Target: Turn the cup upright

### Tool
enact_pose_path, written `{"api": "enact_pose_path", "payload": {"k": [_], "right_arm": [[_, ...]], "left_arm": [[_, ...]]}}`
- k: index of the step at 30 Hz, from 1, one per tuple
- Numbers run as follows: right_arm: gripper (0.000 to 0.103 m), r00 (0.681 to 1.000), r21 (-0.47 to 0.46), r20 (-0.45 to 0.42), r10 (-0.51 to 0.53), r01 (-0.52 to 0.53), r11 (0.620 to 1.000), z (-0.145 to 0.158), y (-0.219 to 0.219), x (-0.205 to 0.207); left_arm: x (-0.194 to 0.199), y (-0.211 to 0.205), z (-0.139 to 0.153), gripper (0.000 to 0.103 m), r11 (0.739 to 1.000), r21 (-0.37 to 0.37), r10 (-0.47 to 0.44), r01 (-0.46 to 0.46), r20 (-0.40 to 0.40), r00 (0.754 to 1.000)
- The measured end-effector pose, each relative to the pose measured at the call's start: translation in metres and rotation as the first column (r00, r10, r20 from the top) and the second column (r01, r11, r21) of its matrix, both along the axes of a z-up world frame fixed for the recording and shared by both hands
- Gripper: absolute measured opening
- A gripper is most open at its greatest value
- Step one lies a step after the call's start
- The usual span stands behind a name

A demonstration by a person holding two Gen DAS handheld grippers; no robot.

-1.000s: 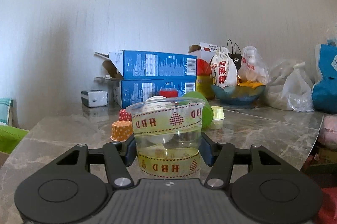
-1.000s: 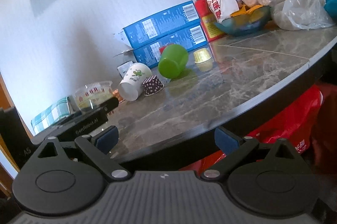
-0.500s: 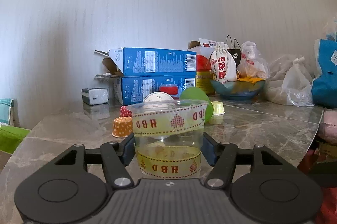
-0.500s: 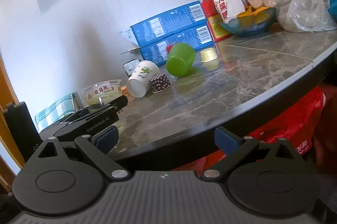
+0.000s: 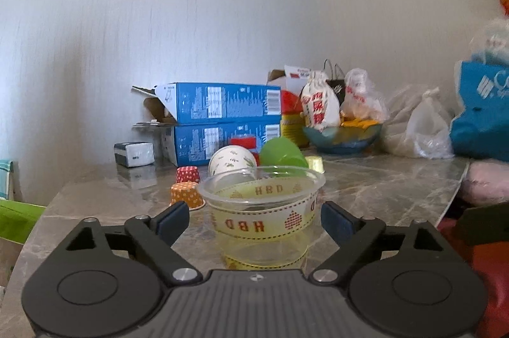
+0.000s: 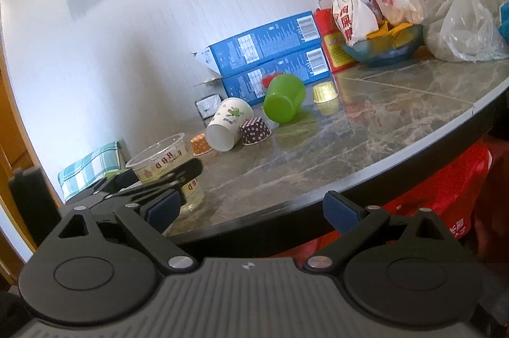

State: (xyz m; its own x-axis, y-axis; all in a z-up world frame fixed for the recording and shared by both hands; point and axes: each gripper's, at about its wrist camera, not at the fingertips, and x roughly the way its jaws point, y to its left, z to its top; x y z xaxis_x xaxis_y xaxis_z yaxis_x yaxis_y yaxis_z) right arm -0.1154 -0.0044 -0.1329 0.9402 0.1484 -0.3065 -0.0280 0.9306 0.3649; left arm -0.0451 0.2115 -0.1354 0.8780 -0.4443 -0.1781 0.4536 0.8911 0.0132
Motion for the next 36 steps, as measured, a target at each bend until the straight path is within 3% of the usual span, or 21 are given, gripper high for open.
{"api": "enact_pose_path", "payload": {"k": [4, 7, 10, 13, 16, 18, 21, 25, 29, 33, 36], "right_arm": [[0.101, 1.000, 0.005, -0.001, -0.012, 0.012, 1.000, 0.004, 0.001, -0.003], [0.101, 1.000, -0.007, -0.019, -0.015, 0.015, 1.000, 0.012, 0.008, -0.005], [0.101, 1.000, -0.063, -0.010, -0.006, 0.005, 0.998, 0.028, 0.026, -0.010], [0.101, 1.000, -0.139, 0.025, -0.014, 0.018, 0.990, 0.046, 0.046, -0.019], [0.101, 1.000, -0.168, 0.001, 0.007, -0.007, 0.986, 0.064, 0.059, -0.023], [0.101, 0.999, -0.156, -0.034, 0.022, -0.028, 0.987, 0.075, 0.066, -0.025], [0.101, 0.994, -0.175, -0.105, -0.007, -0.011, 0.984, 0.089, 0.073, -0.026], [0.101, 0.990, -0.194, -0.143, 0.015, -0.043, 0.980, 0.098, 0.082, -0.027], [0.101, 0.990, -0.184, -0.140, 0.011, -0.037, 0.982, 0.097, 0.083, -0.029], [0.101, 0.986, -0.185, -0.169, 0.011, -0.043, 0.982, 0.089, 0.081, -0.022], [0.101, 0.981, -0.197, -0.190, 0.022, -0.060, 0.978, 0.085, 0.084, -0.021]], "left_arm": [[-0.014, 0.021, 0.009, 0.095, 0.999, -0.045, -0.030, 0.029, -0.009, 1.000], [-0.030, 0.049, 0.026, 0.100, 0.987, -0.137, -0.083, 0.079, -0.018, 0.996], [-0.040, 0.079, 0.049, 0.103, 0.981, -0.190, -0.063, 0.049, -0.070, 0.996], [-0.039, 0.100, 0.074, 0.103, 0.986, -0.161, 0.001, -0.036, -0.210, 0.978], [-0.040, 0.116, 0.093, 0.103, 0.991, -0.131, -0.003, -0.039, -0.302, 0.953], [-0.047, 0.119, 0.106, 0.103, 0.996, -0.071, 0.029, -0.053, -0.311, 0.950], [-0.064, 0.117, 0.119, 0.103, 1.000, 0.006, 0.013, -0.012, -0.260, 0.966], [-0.066, 0.112, 0.127, 0.103, 0.999, -0.001, -0.045, 0.047, -0.303, 0.952], [-0.063, 0.101, 0.123, 0.103, 0.998, 0.045, -0.025, 0.043, -0.340, 0.940], [-0.058, 0.101, 0.117, 0.103, 1.000, -0.005, -0.029, 0.029, -0.372, 0.928], [-0.062, 0.098, 0.118, 0.103, 1.000, 0.025, -0.003, 0.012, -0.362, 0.932]]}}
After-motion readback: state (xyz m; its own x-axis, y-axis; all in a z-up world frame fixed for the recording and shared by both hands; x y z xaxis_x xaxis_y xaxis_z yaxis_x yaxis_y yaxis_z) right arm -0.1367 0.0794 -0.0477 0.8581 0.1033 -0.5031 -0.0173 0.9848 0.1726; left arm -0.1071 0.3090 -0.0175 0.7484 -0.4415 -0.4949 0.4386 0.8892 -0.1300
